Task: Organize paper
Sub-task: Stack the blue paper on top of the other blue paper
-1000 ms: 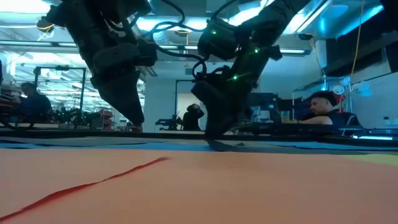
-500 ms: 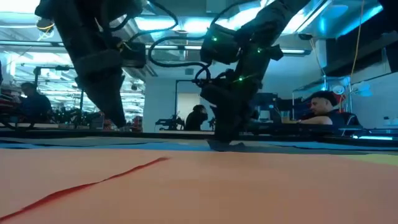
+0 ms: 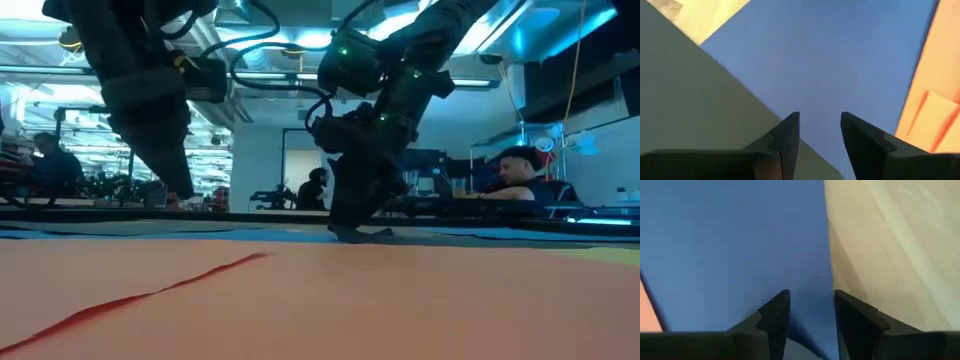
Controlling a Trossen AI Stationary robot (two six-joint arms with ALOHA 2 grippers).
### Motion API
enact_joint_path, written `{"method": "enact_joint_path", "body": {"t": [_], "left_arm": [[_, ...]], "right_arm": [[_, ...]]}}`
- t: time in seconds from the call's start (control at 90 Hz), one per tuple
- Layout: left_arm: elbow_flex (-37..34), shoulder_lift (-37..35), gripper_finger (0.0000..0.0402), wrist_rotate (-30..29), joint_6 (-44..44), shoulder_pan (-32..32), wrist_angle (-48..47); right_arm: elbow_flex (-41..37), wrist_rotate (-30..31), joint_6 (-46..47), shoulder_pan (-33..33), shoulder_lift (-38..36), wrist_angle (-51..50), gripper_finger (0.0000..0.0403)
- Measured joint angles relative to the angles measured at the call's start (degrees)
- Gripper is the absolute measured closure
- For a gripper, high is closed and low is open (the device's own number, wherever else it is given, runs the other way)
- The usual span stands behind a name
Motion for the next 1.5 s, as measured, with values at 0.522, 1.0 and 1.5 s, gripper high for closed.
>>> {"method": "enact_joint_path", "body": {"t": [0.522, 1.0, 1.5], "left_arm": [[0.0, 0.1, 0.0273, -1.8, 0.0, 0.0, -0.2], [0.0, 0.1, 0.0273, -1.9, 0.0, -0.1, -0.7], [0.0, 0.1, 0.0273, -2.8, 0.0, -2.0, -0.8]], "right_arm": [[0.4, -1.2, 1.1, -0.1, 5.2, 6.9, 0.0401], [0.3, 25.9, 7.1, 0.7, -8.7, -8.2, 0.0403], [0.5, 41.1, 35.2, 1.0, -26.0, -56.6, 0.0403]]}}
